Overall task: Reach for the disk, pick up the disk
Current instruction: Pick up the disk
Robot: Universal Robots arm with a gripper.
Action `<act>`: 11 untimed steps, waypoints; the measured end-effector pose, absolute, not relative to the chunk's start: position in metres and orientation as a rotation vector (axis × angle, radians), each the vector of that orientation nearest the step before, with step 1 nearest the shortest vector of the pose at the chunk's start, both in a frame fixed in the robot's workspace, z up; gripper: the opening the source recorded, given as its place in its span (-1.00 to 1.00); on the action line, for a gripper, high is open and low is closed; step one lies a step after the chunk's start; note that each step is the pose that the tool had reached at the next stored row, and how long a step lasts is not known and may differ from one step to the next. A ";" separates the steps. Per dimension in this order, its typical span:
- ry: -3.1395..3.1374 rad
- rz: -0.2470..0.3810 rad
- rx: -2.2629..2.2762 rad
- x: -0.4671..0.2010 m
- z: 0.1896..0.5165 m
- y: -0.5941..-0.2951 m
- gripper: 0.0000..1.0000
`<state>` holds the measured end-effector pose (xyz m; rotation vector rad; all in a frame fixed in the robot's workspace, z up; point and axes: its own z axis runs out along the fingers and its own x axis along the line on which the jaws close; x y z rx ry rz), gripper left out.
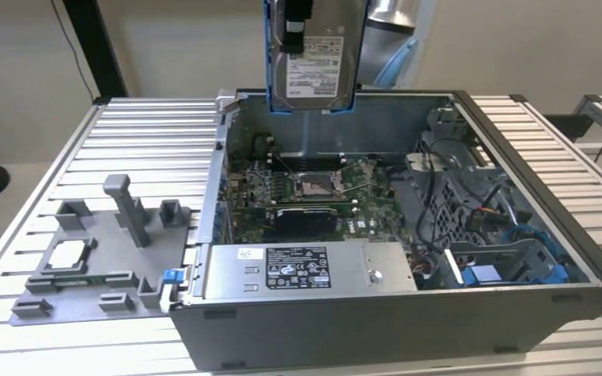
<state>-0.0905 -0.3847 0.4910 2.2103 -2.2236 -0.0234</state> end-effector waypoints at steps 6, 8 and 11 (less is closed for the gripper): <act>-2.224 -0.023 2.210 -0.078 0.490 -0.385 -1.00; -2.224 -0.023 2.210 -0.075 0.490 -0.385 -1.00; -2.223 -0.023 2.210 -0.069 0.490 -0.385 -1.00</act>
